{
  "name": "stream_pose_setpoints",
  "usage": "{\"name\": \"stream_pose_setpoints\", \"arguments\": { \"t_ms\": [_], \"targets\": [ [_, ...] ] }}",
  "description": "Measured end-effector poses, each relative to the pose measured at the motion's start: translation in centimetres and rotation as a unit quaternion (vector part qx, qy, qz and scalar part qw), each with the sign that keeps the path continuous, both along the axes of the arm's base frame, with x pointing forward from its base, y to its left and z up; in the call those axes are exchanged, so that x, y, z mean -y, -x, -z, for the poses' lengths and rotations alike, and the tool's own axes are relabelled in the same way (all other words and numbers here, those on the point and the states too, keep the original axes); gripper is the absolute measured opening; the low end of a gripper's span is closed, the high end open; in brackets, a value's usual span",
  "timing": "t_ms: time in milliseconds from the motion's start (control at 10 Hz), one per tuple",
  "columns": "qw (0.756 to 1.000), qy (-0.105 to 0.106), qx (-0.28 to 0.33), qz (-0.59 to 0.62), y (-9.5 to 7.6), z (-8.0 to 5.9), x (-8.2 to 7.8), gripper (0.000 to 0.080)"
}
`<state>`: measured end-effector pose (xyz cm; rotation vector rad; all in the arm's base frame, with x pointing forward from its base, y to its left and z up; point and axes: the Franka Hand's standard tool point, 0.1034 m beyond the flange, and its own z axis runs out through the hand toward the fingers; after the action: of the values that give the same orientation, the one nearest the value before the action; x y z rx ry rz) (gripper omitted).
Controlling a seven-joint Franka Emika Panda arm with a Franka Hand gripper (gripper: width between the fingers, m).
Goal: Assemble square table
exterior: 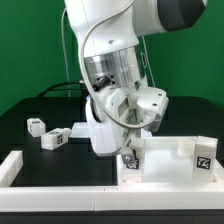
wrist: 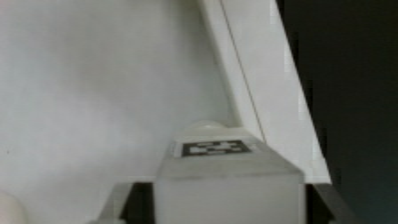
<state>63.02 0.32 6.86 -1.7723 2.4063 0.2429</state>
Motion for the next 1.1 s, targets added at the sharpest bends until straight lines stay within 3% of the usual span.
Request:
{"name": "stream_pose_setpoints", "arguments": {
  "t_ms": [100,200,300,600,900,1100],
  "targets": [
    [1.000,0.000,-0.002,0.000,0.1,0.1,0.0,0.0290],
    [1.000,0.000,-0.002,0.000,0.1,0.2,0.0,0.0471],
    [1.000,0.000,-0.002,0.000,0.1,0.2,0.0,0.0594],
    [1.000,-0.002,0.003,-0.030,0.7,-0.3,0.0,0.0638],
    [0.998,-0.011,0.013,-0.059,1.8,-3.1,1.1,0.0649],
    [0.998,-0.009,0.012,-0.060,1.8,-2.6,1.0,0.0649]
  ]
}}
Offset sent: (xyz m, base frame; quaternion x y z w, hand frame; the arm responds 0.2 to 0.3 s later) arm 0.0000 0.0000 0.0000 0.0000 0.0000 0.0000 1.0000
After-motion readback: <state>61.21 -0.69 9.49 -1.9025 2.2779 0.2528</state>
